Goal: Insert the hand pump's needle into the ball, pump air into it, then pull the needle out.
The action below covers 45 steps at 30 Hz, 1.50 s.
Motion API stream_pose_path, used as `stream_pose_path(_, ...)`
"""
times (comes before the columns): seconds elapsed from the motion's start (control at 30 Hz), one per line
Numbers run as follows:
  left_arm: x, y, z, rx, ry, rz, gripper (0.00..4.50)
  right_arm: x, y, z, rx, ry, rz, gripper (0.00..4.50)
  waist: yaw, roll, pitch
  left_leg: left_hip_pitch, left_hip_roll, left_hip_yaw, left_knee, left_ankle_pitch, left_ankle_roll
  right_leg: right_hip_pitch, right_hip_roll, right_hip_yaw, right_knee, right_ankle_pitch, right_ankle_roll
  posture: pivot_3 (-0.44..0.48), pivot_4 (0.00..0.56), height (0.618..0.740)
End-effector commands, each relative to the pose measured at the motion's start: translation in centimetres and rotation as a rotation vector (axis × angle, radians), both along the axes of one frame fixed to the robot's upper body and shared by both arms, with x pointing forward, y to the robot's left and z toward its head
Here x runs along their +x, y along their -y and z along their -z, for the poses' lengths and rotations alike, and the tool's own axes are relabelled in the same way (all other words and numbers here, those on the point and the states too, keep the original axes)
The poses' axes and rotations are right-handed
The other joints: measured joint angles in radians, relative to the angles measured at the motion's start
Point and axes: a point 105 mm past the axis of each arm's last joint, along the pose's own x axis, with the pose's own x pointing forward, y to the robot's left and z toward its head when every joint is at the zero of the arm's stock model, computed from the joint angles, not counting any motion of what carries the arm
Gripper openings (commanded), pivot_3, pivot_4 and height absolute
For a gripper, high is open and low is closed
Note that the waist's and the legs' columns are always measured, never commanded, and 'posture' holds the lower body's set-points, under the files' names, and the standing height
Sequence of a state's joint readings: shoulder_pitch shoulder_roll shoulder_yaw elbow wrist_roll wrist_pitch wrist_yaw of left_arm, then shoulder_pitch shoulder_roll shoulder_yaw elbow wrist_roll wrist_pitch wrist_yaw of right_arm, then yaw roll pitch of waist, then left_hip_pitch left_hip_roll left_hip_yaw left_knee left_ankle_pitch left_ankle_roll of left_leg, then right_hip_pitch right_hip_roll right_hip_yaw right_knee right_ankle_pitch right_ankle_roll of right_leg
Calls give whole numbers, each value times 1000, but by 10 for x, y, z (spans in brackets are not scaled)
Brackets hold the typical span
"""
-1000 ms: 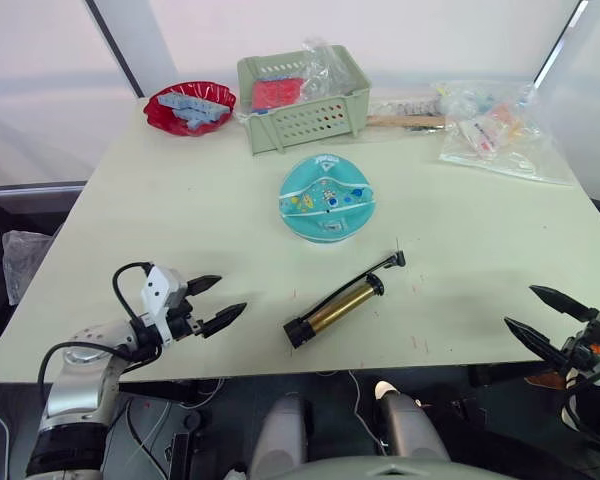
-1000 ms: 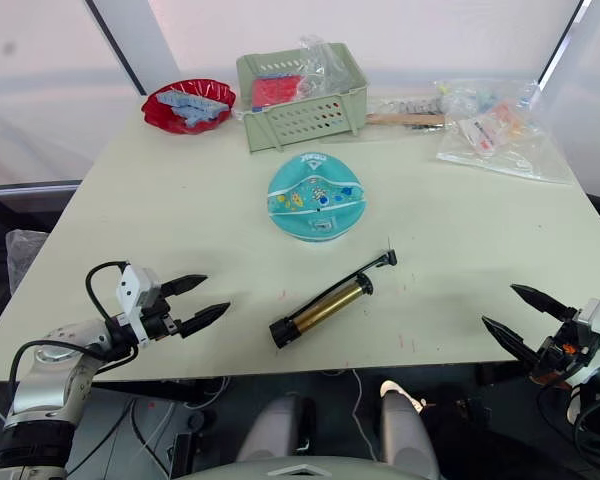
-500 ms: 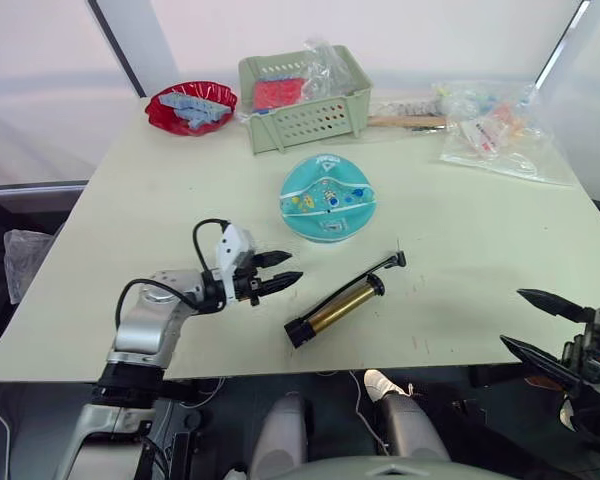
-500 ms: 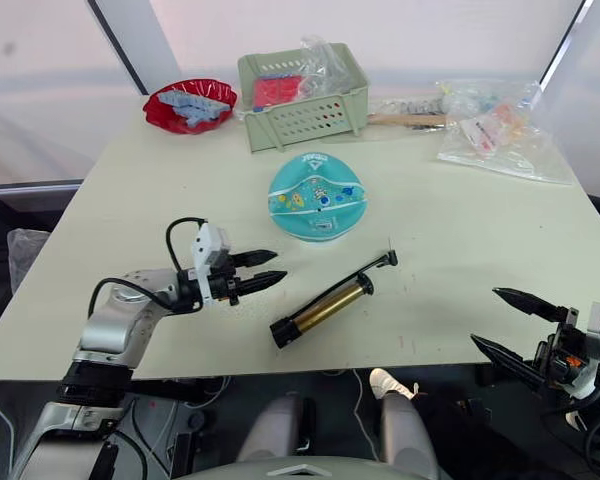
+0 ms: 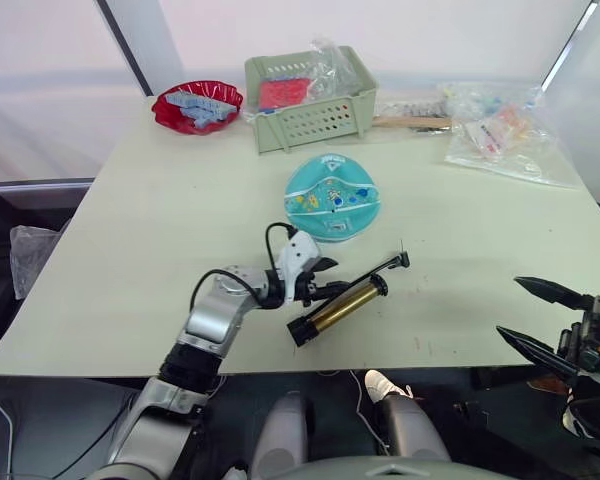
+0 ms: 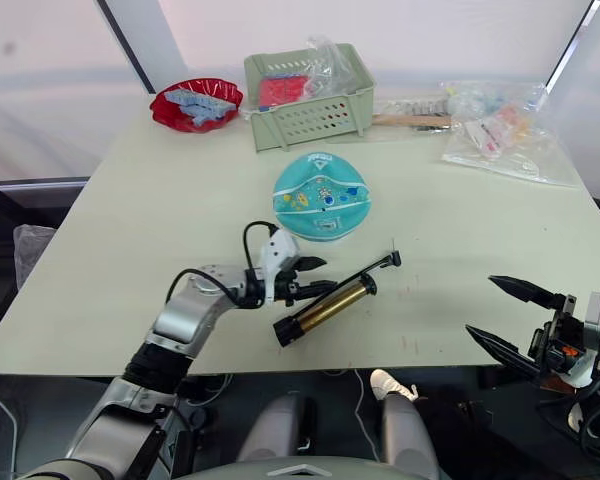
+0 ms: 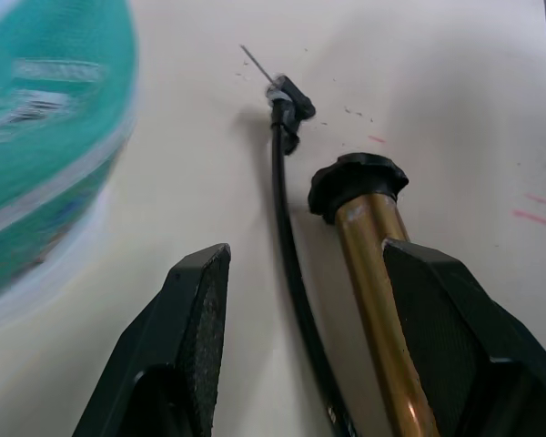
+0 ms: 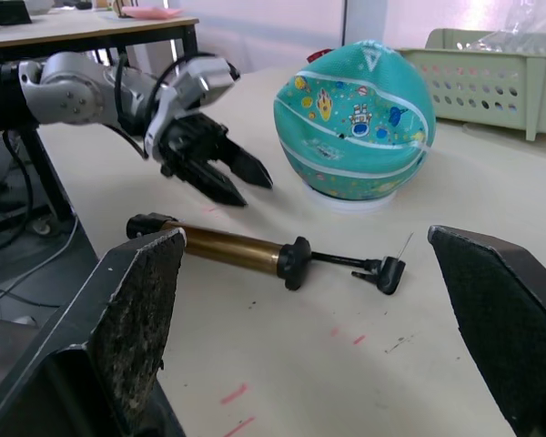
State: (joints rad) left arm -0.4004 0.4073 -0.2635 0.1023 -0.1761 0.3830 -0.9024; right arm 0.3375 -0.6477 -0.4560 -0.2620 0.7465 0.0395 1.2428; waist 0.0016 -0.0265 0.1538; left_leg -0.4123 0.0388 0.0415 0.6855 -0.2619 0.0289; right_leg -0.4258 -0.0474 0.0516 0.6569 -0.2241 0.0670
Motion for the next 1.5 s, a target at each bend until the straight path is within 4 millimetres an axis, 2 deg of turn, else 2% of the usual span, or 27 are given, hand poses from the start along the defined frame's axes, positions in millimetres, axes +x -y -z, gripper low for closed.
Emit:
stream_pose_path(0.03,5,8,-3,22,44,9,2846,0,5,-9,-32,43,31,4500,-1,0,0,0,0,-1,0,0,0,0,0,0,0,0,0,0,150,736)
stream_pose_path(0.53,24,38,14,83,55,-22,2846,0,3,-13,-39,57,69,4500,11,0,0,0,0,-1,0,0,0,0,0,-1,0,0,0,0,150,736)
stream_pose_path(0.97,32,60,33,148,53,24,2846,-1,1,-14,-35,62,96,4500,12,0,0,-1,-1,-2,1,0,0,1,0,-2,-1,0,0,0,150,736)
stream_pose_path(1.0,32,61,34,145,47,23,2282,-1,1,-14,-35,62,98,4500,12,0,0,0,-1,-2,1,0,0,1,0,-1,-1,0,0,0,150,736)
stream_pose_path(1.03,31,62,35,146,48,27,2048,-1,1,-14,-35,62,100,4500,12,0,0,0,-1,-2,1,0,0,1,0,-2,-1,0,0,0,150,736)
stream_pose_path(1.13,28,66,37,148,41,42,408,-2,1,-13,-34,62,102,4500,12,0,0,0,-1,-3,0,0,0,1,0,-2,-1,0,0,0,150,736)
stream_pose_path(1.17,27,67,37,148,41,46,68,-2,1,-13,-34,61,103,4500,12,0,0,-1,-1,-3,1,0,0,1,0,-2,-1,0,0,0,150,736)
stream_pose_path(1.33,26,69,32,135,65,59,68,0,0,-11,-29,57,112,4500,12,0,0,0,-1,-4,1,0,0,3,0,-3,-2,0,0,0,150,736)
stream_pose_path(1.5,23,79,8,10,114,92,68,11,-1,-5,16,9,203,4500,12,0,0,-1,-1,-5,1,0,0,3,0,-4,-2,0,0,0,150,736)
